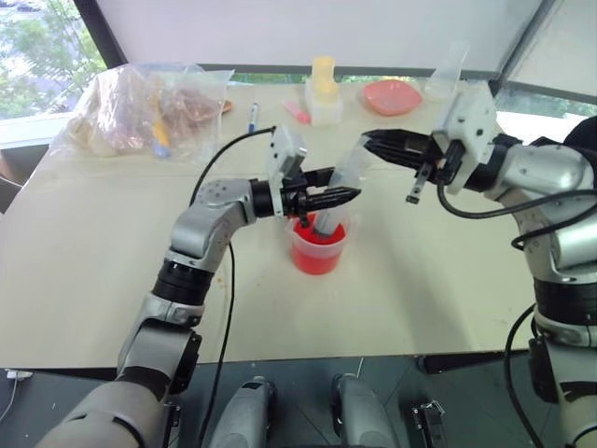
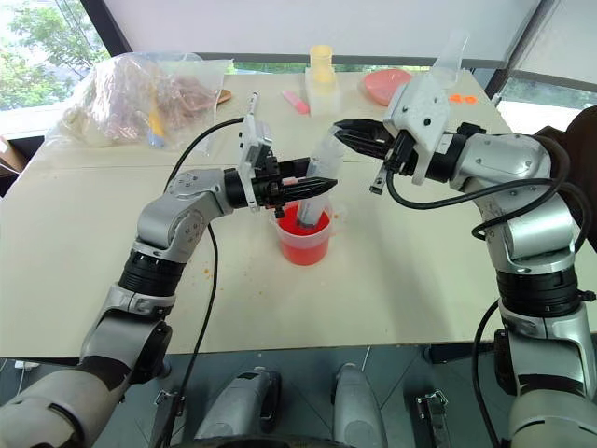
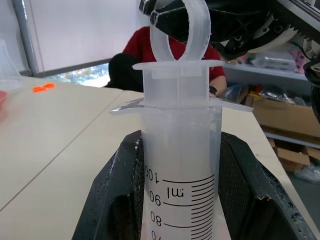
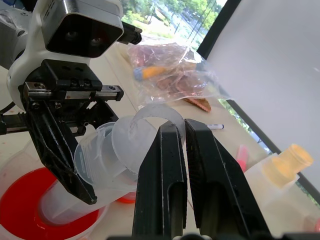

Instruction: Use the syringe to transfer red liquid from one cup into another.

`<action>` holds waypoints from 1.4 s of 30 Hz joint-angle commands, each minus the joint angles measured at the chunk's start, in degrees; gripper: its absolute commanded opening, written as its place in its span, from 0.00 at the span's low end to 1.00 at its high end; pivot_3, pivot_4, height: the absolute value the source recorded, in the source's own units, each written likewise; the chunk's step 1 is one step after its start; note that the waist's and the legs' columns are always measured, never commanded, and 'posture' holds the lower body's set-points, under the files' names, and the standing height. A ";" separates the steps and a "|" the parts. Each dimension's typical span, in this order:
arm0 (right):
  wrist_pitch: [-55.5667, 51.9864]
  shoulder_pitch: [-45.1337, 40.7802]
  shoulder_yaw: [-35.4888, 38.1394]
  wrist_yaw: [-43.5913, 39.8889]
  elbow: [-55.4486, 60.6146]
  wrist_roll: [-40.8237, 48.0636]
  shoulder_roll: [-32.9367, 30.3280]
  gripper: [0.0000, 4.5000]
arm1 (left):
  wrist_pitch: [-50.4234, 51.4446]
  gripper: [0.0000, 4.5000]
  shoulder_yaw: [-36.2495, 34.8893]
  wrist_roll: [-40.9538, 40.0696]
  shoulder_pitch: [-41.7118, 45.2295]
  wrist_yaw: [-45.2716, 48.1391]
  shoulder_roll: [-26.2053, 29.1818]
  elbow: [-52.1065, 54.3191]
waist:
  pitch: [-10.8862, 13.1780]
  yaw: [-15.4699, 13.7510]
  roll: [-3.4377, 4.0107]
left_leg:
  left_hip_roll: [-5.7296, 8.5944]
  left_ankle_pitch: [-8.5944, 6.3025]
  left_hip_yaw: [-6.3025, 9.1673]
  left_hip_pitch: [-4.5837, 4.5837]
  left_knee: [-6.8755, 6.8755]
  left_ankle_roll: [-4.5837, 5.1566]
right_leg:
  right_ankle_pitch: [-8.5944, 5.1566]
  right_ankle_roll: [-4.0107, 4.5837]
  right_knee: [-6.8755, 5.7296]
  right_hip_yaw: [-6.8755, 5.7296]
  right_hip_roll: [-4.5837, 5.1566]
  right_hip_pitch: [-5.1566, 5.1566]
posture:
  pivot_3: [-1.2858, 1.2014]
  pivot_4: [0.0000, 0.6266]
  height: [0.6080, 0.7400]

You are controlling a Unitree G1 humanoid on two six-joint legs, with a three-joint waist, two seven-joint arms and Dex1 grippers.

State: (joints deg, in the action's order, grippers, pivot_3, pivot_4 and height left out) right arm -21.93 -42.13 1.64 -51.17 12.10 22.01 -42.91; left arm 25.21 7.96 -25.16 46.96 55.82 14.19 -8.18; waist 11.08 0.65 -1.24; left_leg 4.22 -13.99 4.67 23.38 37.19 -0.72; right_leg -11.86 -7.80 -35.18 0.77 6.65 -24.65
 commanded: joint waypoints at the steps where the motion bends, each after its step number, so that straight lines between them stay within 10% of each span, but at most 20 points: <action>1: 3.66 -4.89 5.84 2.12 -1.34 -0.94 -2.06 0.01 | 0.49 0.32 1.64 1.18 -1.91 0.79 0.23 -0.22 | 0.00 -0.01 0.00 | 0.00 0.00 0.00 0.00 0.00 0.00 | 0.00 0.00 0.00 0.00 0.00 0.00 | 0.52 0.24 1.00; 12: 3.26 -4.06 5.37 1.92 -1.48 0.59 -1.85 0.01 | 0.36 0.32 0.79 0.57 -1.15 -0.30 -0.35 -0.29 | 0.00 -0.02 0.00 | 0.00 0.00 0.00 0.00 0.00 0.00 | 0.00 0.00 0.00 0.00 0.00 0.00 | 0.52 0.24 1.00; 21: -4.49 -0.33 11.11 4.15 2.57 5.85 -2.75 0.89 | 1.80 0.32 -2.70 -1.80 0.26 -1.94 -0.97 -0.50 | 0.00 -0.07 0.00 | 0.00 0.00 0.00 0.01 -0.01 0.01 | 0.00 0.00 0.00 0.00 0.00 0.00 | 0.52 0.24 1.00; 29: -14.67 3.99 26.10 9.61 4.80 20.89 -2.75 0.89 | 8.26 0.32 -10.76 -9.41 4.85 -4.93 -1.09 0.46 | 0.00 -0.13 0.00 | -0.01 -0.01 0.04 0.00 0.00 0.02 | 0.00 0.00 0.00 -0.01 0.00 0.02 | 0.52 0.24 1.00; 42: -1.49 2.25 15.19 9.15 -2.87 8.33 -2.23 0.89 | -9.44 0.32 -14.26 -1.78 20.76 -4.81 2.06 -20.65 | 0.00 0.01 0.02 | 0.06 -0.01 -0.07 -0.04 0.03 0.03 | 0.00 -0.01 -0.03 -0.01 -0.01 0.04 | 0.52 0.24 1.00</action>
State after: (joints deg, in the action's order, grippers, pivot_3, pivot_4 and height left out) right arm -27.12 -37.63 17.89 -41.40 10.40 32.76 -45.00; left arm 20.89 -5.77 -29.29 64.46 50.41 15.37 -25.43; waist 11.08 0.66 -1.22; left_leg 4.29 -14.00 4.59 23.35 37.21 -0.70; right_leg -11.85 -7.81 -35.21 0.76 6.63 -24.61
